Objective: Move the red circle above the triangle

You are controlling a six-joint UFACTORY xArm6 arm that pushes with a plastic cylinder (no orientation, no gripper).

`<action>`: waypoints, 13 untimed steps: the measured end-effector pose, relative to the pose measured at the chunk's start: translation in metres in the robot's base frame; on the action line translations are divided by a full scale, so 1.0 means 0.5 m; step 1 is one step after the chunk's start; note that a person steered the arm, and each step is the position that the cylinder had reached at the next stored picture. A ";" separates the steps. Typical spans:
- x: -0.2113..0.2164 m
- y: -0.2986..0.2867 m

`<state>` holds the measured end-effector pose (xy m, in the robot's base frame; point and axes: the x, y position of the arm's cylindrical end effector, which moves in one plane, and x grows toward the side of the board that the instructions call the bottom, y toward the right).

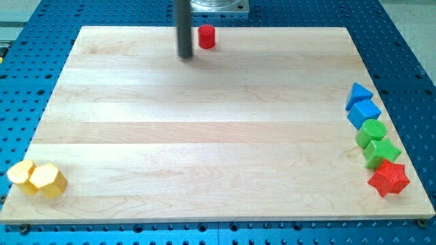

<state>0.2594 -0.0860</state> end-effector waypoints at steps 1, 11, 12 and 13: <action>-0.085 0.026; 0.056 0.808; 0.091 0.801; 0.126 0.796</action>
<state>0.3226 0.3120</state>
